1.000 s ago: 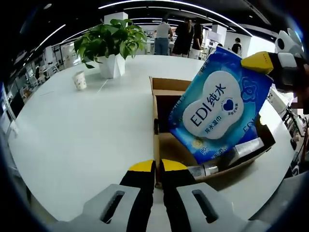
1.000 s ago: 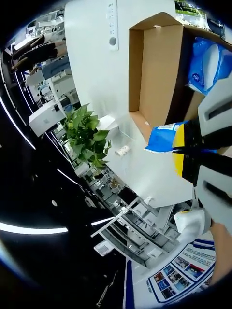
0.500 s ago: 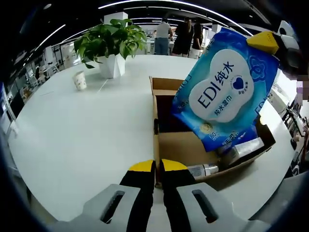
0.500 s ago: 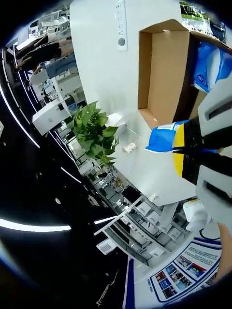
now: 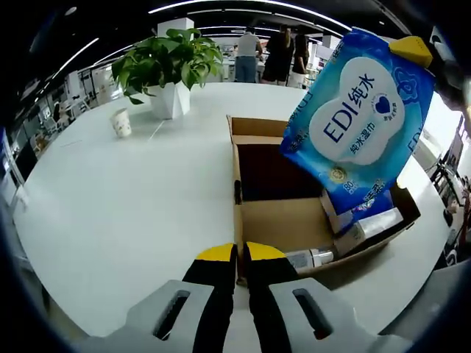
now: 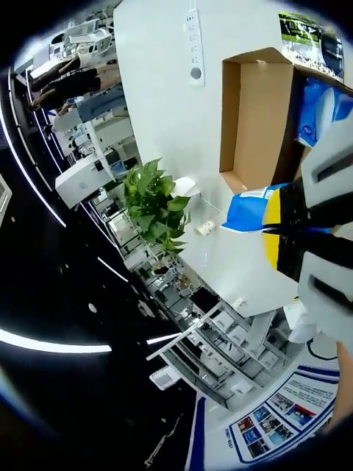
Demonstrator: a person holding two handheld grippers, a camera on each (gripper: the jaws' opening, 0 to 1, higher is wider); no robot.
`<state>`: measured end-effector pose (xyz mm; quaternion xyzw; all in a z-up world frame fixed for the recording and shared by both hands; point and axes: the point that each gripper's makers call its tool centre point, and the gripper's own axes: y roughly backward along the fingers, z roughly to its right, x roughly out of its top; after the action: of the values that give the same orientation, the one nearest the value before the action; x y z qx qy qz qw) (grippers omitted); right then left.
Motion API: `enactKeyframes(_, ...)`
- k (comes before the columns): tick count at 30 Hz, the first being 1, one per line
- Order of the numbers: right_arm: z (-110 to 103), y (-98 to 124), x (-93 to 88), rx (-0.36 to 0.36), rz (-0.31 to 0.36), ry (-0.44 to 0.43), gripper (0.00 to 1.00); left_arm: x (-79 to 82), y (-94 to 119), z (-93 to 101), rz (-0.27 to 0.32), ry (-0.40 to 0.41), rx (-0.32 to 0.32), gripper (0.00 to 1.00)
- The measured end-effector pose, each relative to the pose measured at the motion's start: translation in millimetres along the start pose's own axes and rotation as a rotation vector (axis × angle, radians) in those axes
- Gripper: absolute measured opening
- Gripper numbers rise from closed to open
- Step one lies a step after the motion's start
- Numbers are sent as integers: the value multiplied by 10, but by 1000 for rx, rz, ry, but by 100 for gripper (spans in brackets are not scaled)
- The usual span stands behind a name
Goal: Operate the shoe box by opening the lid, removing the specified soft item, and placing it in the target area until the item is outside and the box remains undamaged.
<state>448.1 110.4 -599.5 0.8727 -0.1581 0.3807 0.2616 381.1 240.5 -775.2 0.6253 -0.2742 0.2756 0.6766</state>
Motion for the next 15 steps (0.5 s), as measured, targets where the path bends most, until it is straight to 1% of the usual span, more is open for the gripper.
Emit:
enactKeyframes(9, 80, 212, 139, -23, 33, -16, 0, -13, 7, 5, -8, -8, 6, 2)
enactKeyframes(15, 164, 376, 244, -43, 62, -21, 0, -24, 8, 15, -31, -19, 6, 2)
